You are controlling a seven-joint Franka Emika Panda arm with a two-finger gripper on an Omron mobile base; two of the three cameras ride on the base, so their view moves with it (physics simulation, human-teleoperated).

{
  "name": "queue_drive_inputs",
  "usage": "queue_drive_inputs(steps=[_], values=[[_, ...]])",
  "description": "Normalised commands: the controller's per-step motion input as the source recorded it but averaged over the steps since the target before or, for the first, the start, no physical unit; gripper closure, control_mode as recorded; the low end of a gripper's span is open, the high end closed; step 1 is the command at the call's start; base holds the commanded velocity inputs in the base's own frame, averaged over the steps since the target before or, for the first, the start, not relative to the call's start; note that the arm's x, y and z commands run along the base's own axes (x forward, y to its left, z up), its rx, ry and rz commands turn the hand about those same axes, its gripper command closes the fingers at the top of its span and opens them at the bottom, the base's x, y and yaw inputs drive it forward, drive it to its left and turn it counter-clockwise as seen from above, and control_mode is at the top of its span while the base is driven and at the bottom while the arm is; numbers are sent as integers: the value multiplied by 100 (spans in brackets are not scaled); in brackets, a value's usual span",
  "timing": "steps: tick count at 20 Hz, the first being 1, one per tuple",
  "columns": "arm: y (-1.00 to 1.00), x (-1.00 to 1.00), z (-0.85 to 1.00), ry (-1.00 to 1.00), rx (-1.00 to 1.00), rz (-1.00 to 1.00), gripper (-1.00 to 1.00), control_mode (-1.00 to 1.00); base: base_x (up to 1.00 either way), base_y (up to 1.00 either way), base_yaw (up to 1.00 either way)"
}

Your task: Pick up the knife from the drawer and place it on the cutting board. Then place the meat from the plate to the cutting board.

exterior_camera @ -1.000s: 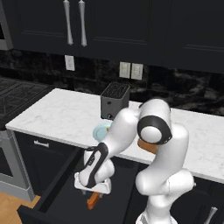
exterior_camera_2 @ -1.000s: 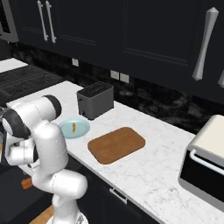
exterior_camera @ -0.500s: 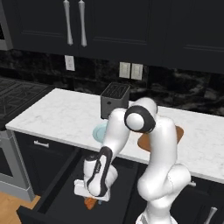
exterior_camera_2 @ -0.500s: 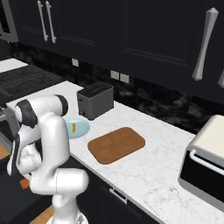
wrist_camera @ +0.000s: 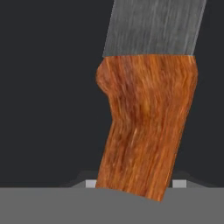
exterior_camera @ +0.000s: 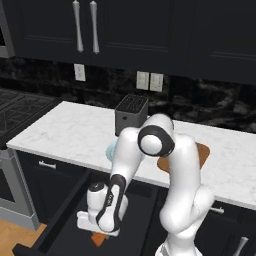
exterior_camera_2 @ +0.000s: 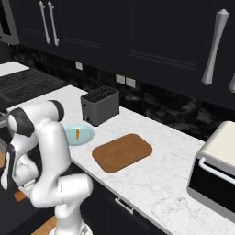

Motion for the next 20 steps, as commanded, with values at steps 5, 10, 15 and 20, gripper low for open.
queue_drive_inputs(steps=[5,10,15,20], values=[[9,-9,44,0,0,-4,100,-100,0,0,0],[1,-52,100,-9,0,-1,100,-100,0,0,0],[0,-38,100,-11,0,-4,100,-100,0,0,0],[-1,0,100,-18,0,-8,100,-100,0,0,0]])
